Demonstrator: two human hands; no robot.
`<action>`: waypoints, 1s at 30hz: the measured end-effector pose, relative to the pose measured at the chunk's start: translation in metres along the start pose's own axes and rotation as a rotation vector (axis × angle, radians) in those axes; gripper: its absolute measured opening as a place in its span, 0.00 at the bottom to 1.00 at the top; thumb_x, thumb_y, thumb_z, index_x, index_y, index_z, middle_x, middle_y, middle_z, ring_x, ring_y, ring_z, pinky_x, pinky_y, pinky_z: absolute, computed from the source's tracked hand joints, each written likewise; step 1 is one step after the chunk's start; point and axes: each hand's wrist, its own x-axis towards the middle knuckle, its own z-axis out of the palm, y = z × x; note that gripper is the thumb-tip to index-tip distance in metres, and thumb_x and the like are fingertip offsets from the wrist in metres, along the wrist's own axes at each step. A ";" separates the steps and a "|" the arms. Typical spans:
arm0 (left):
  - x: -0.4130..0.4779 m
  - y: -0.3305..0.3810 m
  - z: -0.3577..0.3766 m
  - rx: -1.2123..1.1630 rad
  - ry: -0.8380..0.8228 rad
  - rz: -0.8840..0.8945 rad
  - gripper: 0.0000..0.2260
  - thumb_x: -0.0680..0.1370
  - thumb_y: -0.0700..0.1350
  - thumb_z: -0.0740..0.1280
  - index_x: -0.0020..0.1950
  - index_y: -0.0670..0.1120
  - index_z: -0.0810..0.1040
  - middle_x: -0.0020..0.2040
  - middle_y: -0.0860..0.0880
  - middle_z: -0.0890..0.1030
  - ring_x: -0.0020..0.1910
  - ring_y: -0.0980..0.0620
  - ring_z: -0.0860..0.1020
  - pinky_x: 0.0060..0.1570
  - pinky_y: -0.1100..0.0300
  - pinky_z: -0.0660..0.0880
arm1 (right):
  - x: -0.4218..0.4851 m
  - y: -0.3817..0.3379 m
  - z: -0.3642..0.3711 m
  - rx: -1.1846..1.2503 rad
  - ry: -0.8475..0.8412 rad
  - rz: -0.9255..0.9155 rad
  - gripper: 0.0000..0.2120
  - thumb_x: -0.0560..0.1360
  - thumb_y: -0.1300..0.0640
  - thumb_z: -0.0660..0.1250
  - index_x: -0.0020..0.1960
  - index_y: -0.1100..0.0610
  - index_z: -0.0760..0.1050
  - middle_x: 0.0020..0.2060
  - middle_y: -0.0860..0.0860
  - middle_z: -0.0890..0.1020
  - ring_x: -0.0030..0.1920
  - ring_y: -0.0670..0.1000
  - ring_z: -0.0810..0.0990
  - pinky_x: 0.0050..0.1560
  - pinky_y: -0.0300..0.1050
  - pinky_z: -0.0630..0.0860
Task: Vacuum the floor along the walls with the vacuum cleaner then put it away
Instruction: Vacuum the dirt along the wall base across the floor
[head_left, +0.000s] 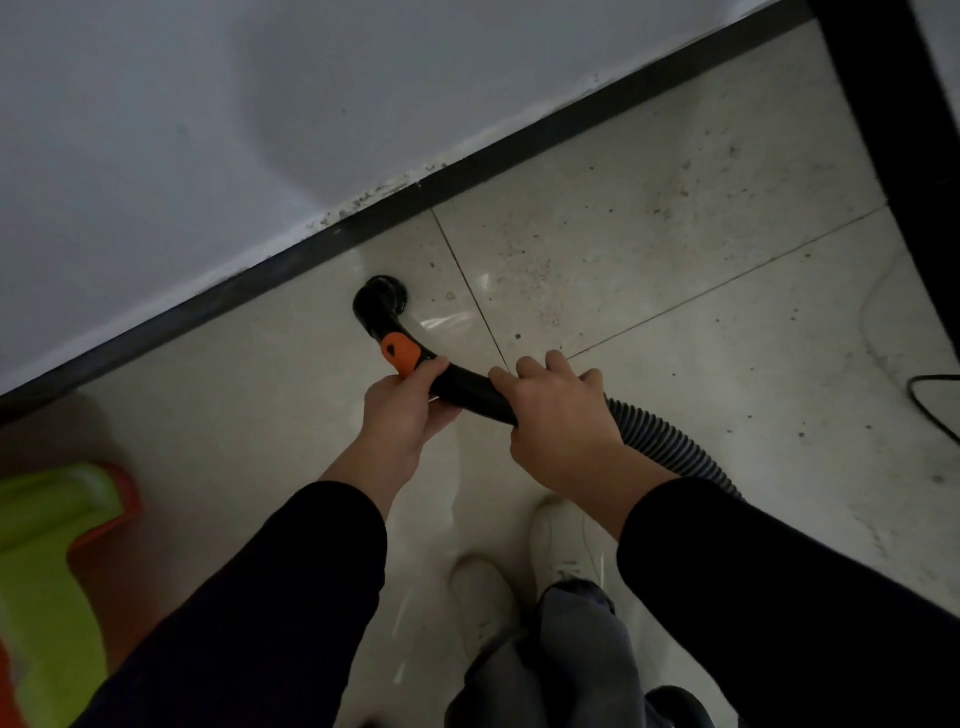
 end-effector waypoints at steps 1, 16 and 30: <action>0.000 -0.001 0.001 0.005 -0.001 -0.001 0.07 0.78 0.42 0.69 0.50 0.39 0.77 0.48 0.41 0.83 0.47 0.48 0.84 0.45 0.58 0.81 | -0.001 0.001 0.000 0.003 0.003 0.002 0.24 0.74 0.59 0.64 0.69 0.50 0.65 0.57 0.50 0.73 0.61 0.55 0.67 0.55 0.55 0.67; -0.014 -0.016 0.025 0.035 -0.030 -0.012 0.07 0.77 0.42 0.70 0.50 0.39 0.77 0.47 0.42 0.83 0.46 0.48 0.84 0.41 0.60 0.81 | -0.023 0.023 -0.001 0.017 -0.021 0.053 0.25 0.74 0.59 0.64 0.70 0.50 0.64 0.58 0.51 0.72 0.61 0.56 0.66 0.54 0.55 0.66; -0.023 -0.030 0.047 0.089 -0.078 -0.023 0.10 0.78 0.42 0.69 0.55 0.38 0.76 0.50 0.41 0.83 0.49 0.47 0.83 0.40 0.60 0.81 | -0.044 0.044 -0.002 0.008 -0.044 0.102 0.25 0.75 0.58 0.63 0.70 0.50 0.63 0.57 0.51 0.72 0.60 0.55 0.66 0.54 0.54 0.67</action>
